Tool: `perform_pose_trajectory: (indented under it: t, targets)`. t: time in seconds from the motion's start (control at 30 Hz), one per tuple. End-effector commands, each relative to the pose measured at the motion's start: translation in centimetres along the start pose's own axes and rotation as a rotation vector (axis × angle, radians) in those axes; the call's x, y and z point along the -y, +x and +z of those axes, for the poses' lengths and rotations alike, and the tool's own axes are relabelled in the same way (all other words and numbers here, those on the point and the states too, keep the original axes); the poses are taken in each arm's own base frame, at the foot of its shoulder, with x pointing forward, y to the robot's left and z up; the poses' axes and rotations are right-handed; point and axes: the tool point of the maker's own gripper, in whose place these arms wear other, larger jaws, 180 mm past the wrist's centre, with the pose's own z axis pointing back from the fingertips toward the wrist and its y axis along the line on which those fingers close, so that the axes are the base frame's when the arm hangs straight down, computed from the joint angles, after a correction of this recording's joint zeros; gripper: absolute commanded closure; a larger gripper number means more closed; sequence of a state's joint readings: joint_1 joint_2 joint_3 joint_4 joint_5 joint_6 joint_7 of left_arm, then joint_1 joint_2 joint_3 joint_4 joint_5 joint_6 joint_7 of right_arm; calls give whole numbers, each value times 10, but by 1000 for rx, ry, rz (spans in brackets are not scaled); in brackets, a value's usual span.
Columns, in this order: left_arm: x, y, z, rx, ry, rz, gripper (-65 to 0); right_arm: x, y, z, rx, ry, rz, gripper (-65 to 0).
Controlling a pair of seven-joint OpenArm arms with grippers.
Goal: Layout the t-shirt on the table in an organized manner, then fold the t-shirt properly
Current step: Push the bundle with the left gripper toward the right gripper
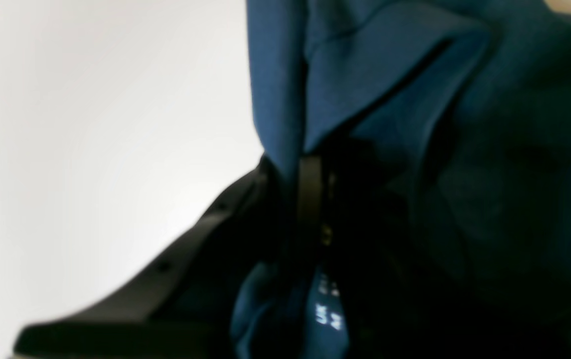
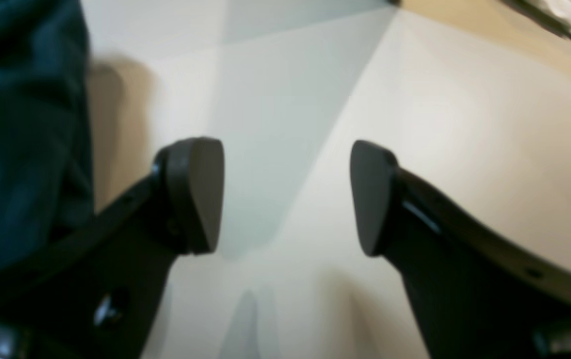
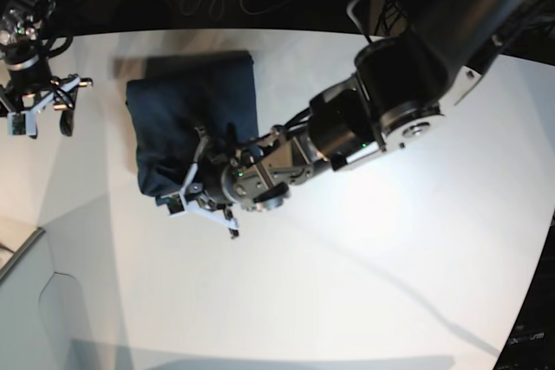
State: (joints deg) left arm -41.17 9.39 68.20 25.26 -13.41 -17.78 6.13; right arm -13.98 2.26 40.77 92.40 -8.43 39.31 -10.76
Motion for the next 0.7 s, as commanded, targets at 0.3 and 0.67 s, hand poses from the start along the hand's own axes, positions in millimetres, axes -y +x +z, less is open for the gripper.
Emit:
perform_pose_trajectory:
  t: [0.3, 0.67]
  targets:
    - [-7, 58, 8, 145, 20, -132, -44, -7, 5, 16, 33, -4, -9, -399]
    - [5, 85, 13, 229, 9, -120, -250, -8, 2, 17, 27, -4, -11, -399]
